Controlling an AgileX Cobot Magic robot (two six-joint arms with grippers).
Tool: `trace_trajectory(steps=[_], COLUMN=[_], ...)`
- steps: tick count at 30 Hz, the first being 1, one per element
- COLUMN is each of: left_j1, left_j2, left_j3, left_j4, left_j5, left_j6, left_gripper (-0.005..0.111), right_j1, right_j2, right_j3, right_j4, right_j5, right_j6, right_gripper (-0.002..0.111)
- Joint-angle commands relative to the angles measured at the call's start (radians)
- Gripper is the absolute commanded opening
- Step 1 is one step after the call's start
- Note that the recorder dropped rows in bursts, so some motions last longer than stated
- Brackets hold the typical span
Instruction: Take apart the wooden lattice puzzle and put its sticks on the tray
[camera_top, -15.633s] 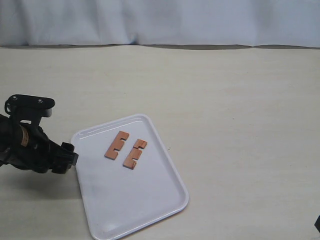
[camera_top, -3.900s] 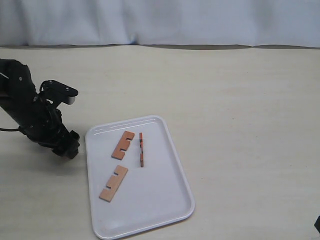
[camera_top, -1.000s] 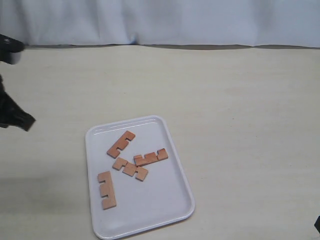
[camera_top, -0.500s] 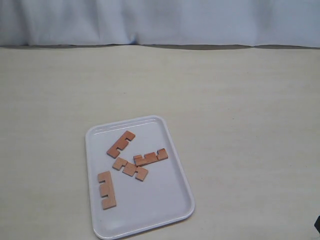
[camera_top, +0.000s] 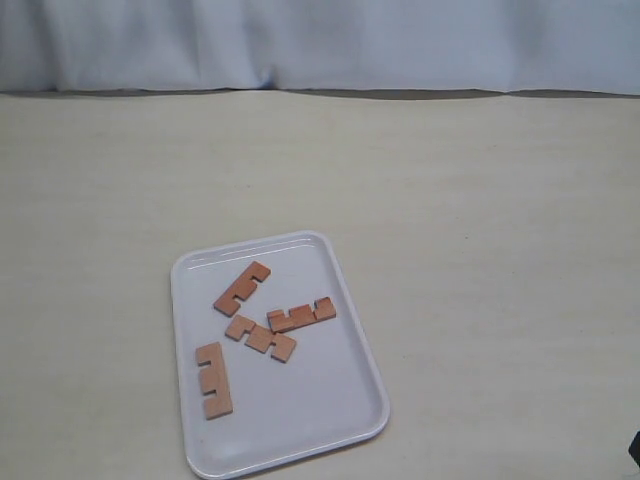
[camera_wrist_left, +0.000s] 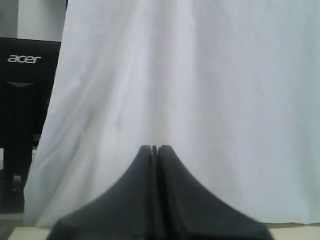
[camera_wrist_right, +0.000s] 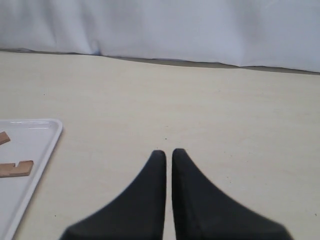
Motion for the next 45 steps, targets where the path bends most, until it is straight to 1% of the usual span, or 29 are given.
trace_trajectory(steps=[1, 3, 11, 14, 15, 17, 20, 26, 31, 38, 40, 45], left_j1=[-0.006, -0.006, -0.006, -0.006, -0.006, -0.006, -0.006, -0.006, -0.006, -0.006, -0.006, -0.006], left_j2=[-0.005, -0.005, -0.005, -0.005, -0.005, -0.005, -0.005, -0.005, -0.005, -0.005, -0.005, -0.005], left_j3=[0.023, 0.085, 0.393, 0.489, 0.489, 0.489, 0.489, 0.489, 0.489, 0.489, 0.489, 0.489], left_j4=[-0.105, -0.152, -0.154, -0.126, -0.121, -0.098, -0.128, -0.128, -0.117, -0.087, -0.061, -0.059], left_j5=[-0.014, -0.045, -0.221, -0.273, -0.285, -0.221, -0.201, -0.19, -0.1, -0.043, -0.041, -0.036], left_j6=[0.004, 0.004, 0.006, 0.015, 0.015, 0.017, 0.004, 0.004, 0.009, 0.019, 0.019, 0.019], left_gripper=[0.0, 0.0, 0.0, 0.0, 0.0, 0.0, 0.0, 0.0, 0.0, 0.0, 0.0, 0.0], right_j1=[0.004, 0.004, 0.004, 0.004, 0.004, 0.004, 0.004, 0.004, 0.004, 0.004, 0.004, 0.004], right_j2=[-0.004, -0.004, -0.004, -0.004, -0.004, -0.004, -0.004, -0.004, -0.004, -0.004, -0.004, -0.004], right_j3=[0.003, 0.003, 0.003, 0.003, 0.003, 0.003, 0.003, 0.003, 0.003, 0.003, 0.003, 0.003], right_j4=[0.003, 0.003, 0.003, 0.003, 0.003, 0.003, 0.003, 0.003, 0.003, 0.003, 0.003, 0.003], right_j5=[-0.002, -0.002, -0.002, -0.002, -0.002, -0.002, -0.002, -0.002, -0.002, -0.002, -0.002, -0.002], right_j6=[0.004, 0.004, 0.004, 0.004, 0.004, 0.004, 0.004, 0.004, 0.004, 0.004, 0.004, 0.004], right_gripper=[0.004, 0.004, 0.004, 0.004, 0.004, 0.004, 0.004, 0.004, 0.004, 0.004, 0.004, 0.004])
